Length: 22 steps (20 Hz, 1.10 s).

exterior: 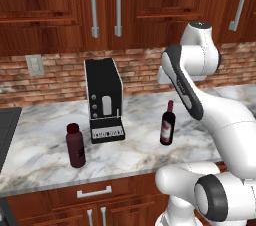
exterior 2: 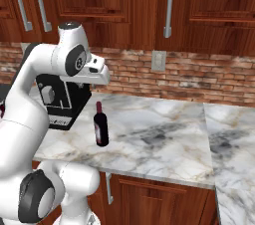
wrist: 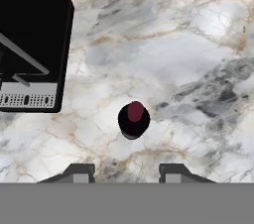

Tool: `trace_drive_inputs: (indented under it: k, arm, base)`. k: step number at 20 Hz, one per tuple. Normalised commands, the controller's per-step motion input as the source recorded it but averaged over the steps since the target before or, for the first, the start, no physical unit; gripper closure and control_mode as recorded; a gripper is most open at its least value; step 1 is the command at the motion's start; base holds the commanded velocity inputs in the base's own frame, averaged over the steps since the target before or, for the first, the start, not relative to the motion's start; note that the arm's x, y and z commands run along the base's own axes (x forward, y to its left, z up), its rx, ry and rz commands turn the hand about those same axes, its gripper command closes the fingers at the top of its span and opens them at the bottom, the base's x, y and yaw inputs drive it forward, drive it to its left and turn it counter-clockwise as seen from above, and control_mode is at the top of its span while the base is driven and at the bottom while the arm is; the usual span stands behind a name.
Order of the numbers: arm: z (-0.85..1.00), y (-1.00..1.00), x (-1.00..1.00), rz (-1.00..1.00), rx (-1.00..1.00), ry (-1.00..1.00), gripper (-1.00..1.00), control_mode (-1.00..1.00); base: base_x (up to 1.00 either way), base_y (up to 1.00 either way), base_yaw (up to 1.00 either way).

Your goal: There is a wine glass and glass cup on the dining counter. Place the wine bottle next to the wine glass and the juice bottle next to the glass cup.

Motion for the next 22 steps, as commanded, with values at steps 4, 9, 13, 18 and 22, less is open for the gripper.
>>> trace_drive_inputs:
  k: [4,9,13,18,22]
  arm:
    - [0.00,0.11,-0.11,0.03,0.00,-0.04,-1.00,-1.00]
    - [0.00,0.41,-0.15,0.01,0.00,-0.08,-1.00,-1.00]
    - [0.00,0.53,-0.11,0.00,0.01,0.00,-1.00,-1.00]
    - [-0.02,0.58,-0.09,0.00,0.04,0.00,-1.00,-1.00]
    - [-0.08,0.59,-0.10,0.00,0.10,0.00,-1.00,-1.00]
  base:
    - [0.00,0.00,0.00]
    - [0.00,0.00,0.00]
    - [0.00,0.00,0.00]
    - [0.00,0.00,0.00]
    - [0.00,0.00,0.00]
